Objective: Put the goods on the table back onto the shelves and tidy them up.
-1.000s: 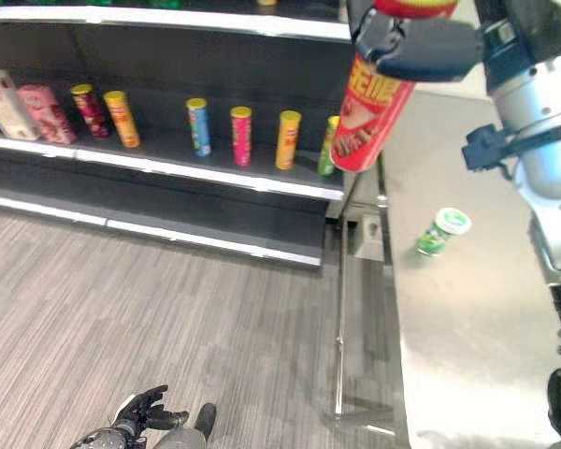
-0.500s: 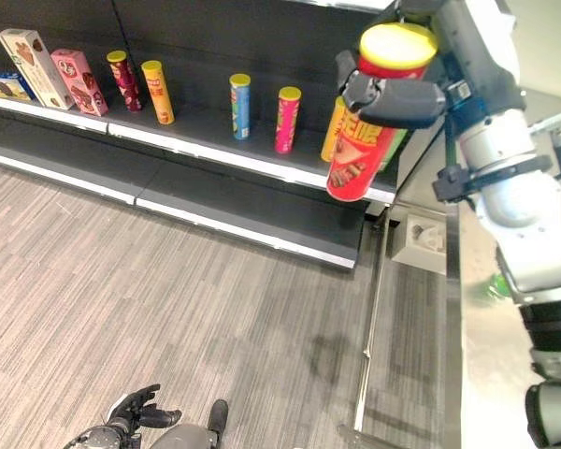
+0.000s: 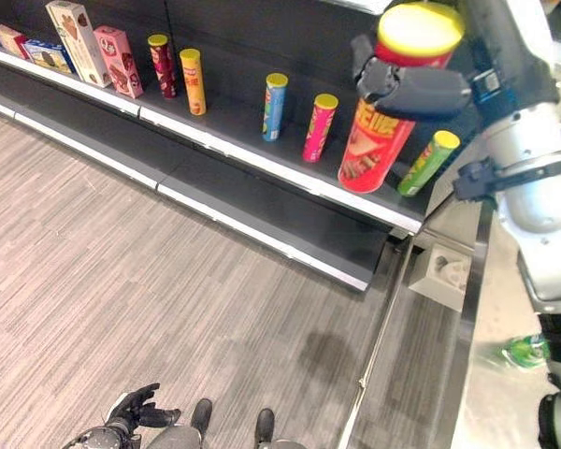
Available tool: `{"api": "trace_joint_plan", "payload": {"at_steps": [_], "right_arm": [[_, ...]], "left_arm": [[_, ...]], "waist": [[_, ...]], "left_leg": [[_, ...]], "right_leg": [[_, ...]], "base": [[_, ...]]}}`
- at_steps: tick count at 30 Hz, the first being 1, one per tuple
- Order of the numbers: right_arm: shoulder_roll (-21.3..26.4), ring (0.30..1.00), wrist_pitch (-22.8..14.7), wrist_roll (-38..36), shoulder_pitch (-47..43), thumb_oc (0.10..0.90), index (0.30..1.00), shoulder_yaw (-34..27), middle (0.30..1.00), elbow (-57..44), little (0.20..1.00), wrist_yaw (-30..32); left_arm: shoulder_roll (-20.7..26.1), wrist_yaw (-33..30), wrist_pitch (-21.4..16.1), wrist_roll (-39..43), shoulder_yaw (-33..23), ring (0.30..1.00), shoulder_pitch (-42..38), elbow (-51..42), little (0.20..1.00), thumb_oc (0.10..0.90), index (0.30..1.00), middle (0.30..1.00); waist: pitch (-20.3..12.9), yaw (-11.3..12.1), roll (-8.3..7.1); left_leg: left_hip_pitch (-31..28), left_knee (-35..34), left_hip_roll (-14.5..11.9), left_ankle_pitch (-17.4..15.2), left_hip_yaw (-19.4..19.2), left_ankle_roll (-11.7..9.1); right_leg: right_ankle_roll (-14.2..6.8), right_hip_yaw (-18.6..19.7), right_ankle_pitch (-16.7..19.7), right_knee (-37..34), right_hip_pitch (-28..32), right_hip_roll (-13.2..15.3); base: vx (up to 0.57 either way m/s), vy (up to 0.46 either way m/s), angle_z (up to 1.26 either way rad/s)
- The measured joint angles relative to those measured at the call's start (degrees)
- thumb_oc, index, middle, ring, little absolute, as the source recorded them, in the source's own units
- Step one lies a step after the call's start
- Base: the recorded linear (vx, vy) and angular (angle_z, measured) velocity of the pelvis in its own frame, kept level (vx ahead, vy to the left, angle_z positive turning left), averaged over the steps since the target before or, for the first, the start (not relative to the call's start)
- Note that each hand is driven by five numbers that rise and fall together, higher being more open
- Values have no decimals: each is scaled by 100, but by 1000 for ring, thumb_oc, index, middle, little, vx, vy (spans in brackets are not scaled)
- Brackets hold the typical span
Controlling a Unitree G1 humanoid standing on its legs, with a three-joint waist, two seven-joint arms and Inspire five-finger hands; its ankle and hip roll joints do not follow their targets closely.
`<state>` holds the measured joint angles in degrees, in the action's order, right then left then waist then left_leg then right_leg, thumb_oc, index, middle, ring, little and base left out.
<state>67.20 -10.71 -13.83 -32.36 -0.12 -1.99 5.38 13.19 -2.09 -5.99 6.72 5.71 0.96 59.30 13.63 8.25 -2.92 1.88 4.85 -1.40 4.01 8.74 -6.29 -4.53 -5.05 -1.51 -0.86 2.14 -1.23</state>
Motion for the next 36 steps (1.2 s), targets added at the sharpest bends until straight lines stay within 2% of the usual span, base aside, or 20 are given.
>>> {"api": "trace_joint_plan", "payload": {"at_steps": [2, 4, 8, 11, 13, 15, 16, 19, 20, 21, 22, 23, 25, 28, 30, 31, 32, 33, 35, 36], "right_arm": [[5, 300, 12, -3, 68, 400, 300, -17, 300, -5, 300, -19], [2, 300, -4, -25, 164, 400, 300, -73, 300, -138, 300, -18], [-35, 300, -25, -52, 398, 400, 300, -191, 300, -294, 300, -17], [-118, 300, -6, -51, 609, 400, 300, -258, 300, -283, 300, -10], [-155, 300, 41, -51, 838, 400, 300, -383, 300, -282, 300, 9], [-232, 300, 93, -50, 869, 400, 300, -394, 300, -272, 300, 15], [-298, 300, 95, -39, 1047, 400, 300, -486, 300, -299, 300, 31], [-326, 300, 21, 4, 1538, 400, 300, -882, 300, -537, 300, 112], [-535, 300, 1, 13, 1576, 400, 300, -952, 300, -639, 300, 225], [-658, 300, 8, 68, 1498, 400, 300, -946, 300, -666, 300, 236], [-728, 300, 10, 144, 1439, 400, 300, -977, 300, -701, 300, 256], [-726, 300, 19, 205, 1421, 400, 300, -1021, 300, -731, 300, 271], [-837, 300, 123, 263, 1077, 400, 300, -831, 300, -752, 300, 283], [-847, 300, 122, 329, 898, 400, 300, -757, 300, -776, 300, 288], [-852, 300, 128, 381, 900, 400, 300, -757, 300, -777, 300, 289], [-832, 300, 123, 380, 890, 400, 300, -755, 300, -767, 300, 288], [-839, 300, 87, 378, 881, 400, 300, -776, 300, -805, 300, 297], [-837, 300, 87, 378, 914, 400, 300, -779, 300, -824, 300, 293], [-848, 300, 60, 374, 1039, 400, 300, -817, 300, -798, 300, 294], [-856, 300, 65, 374, 1258, 400, 300, -839, 300, -771, 300, 297]], "left_arm": [[7, 4, 3, 1, 17, 900, -126, -8, 900, 800, 900, 900], [-24, 12, 1, -3, 190, 900, -89, -139, 900, 800, 900, 900], [-27, 7, 0, 47, 166, 900, -107, -168, 900, 800, 900, 900], [-23, 8, 7, 46, 170, 900, -150, -130, 900, 800, 900, 900], [3, 12, 3, 55, 167, 900, -314, -125, 900, 800, 900, 900], [7, 13, 2, 66, 72, 900, -398, -137, 900, 800, 900, 900], [20, 15, -12, 181, 82, 900, -397, -176, 900, 800, 900, 900], [43, 0, -44, 234, 75, 900, -255, -299, 900, 800, 900, 900], [252, -13, -28, 216, 25, 900, -262, -131, 900, 800, 900, 900], [342, -48, 37, 209, -58, 900, -374, -73, 900, 800, 900, 900], [384, -109, 81, 195, -79, 900, -427, -50, 900, 800, 900, 900], [424, -124, 91, 192, -88, 900, -531, -36, 900, 800, 900, 900], [605, -152, 89, 168, -119, 900, -633, -98, 900, 800, 900, 900], [744, -248, 76, 153, -149, 900, -670, -124, 900, 800, 900, 900], [741, -264, 100, 151, -148, 900, -606, -82, 900, 800, 900, 900], [688, -266, 103, 149, -121, 900, -585, -66, 900, 800, 900, 900], [610, -259, 113, 95, -125, 900, -582, 45, 900, 800, 900, 900], [607, -256, 134, 83, -140, 900, -549, 83, 900, 800, 900, 900], [437, -214, 139, -55, -124, 900, -441, 189, 900, 800, 900, 900], [253, -204, 138, -180, -113, 900, -233, 153, 900, 800, 900, 900]], "waist": [[47, 39, -86], [28, 7, -54], [-2, -8, 0], [3, -15, -12], [32, -76, -63], [56, -44, -105], [42, 3, -72], [-155, 95, 134], [-266, 48, -240], [-293, 33, -421], [-295, 2, -433], [-293, -32, -411], [-297, 23, -368], [-286, 48, -336], [-283, 47, -260], [-282, 39, -221], [-200, -101, -31], [-190, -191, 8], [-191, -474, -2], [-227, -574, -25]], "left_leg": [[294, 549, 113, 41, -47, -140], [321, 203, 119, 1, -209, -141], [566, -331, 109, 38, -258, -128], [705, -544, -25, 38, -420, -140], [1282, -517, -244, 132, -676, -250], [1589, -654, -444, 204, -728, -355], [1764, -671, -609, 218, -711, -361], [1706, -277, -848, 135, -956, -170], [1752, -86, -517, 877, -1282, -38], [1745, -21, -346, 787, -1536, 99], [1732, 15, -245, 855, -1617, 396], [1723, 52, -144, 765, -1685, 534], [1386, -343, -30, 632, -1936, 755], [928, -772, 97, 558, -2001, 937], [596, -983, 137, 578, -1996, 1004], [518, -999, 136, 398, -1977, 1230], [374, -999, 1, 302, -1874, 1353], [324, -999, -29, 394, -1867, 1219], [127, -1002, 106, 239, -1714, 1217], [-149, -1005, 237, 120, -1597, 1029]], "right_leg": [[103, -194, 27, -160, 248, 163], [387, -421, -22, -262, 416, 144], [467, -455, 12, -366, 329, 65], [509, -390, 15, -430, 381, 54], [698, -416, -141, -433, 448, 212], [585, -412, -297, -437, 614, 335], [354, -412, -444, -438, 942, 451], [-50, -326, -848, -401, 1420, 615], [-284, -230, -943, -382, 1486, 1111], [-319, -171, -836, -254, 1369, 1384], [-517, -191, -607, -94, 1236, 1499], [-639, -205, -229, 6, 1159, 1621], [-853, 16, 192, 647, 677, 1821], [-1075, 394, 52, 619, 436, 1635], [-1114, 565, 8, 432, 361, 1423], [-1074, 554, -54, 405, 166, 1289], [-1011, 576, -161, 409, -273, 782], [-968, 646, -95, 337, -442, 622], [-764, 781, 210, 41, -992, 245], [-252, 676, 839, -140, -875, 232]], "base": [[102, 14, 40], [104, 32, 54], [164, 84, 9], [216, 132, -3], [327, 187, 12], [465, 315, 5], [559, 413, -6], [338, 355, -29], [301, 392, -48], [263, 363, -51], [221, 333, -34], [189, 297, -22], [169, 269, -43], [196, 228, -15], [237, 214, 1], [205, 183, 2], [223, 171, 10], [226, 146, 22], [258, 103, 59], [222, 29, 56]]}}
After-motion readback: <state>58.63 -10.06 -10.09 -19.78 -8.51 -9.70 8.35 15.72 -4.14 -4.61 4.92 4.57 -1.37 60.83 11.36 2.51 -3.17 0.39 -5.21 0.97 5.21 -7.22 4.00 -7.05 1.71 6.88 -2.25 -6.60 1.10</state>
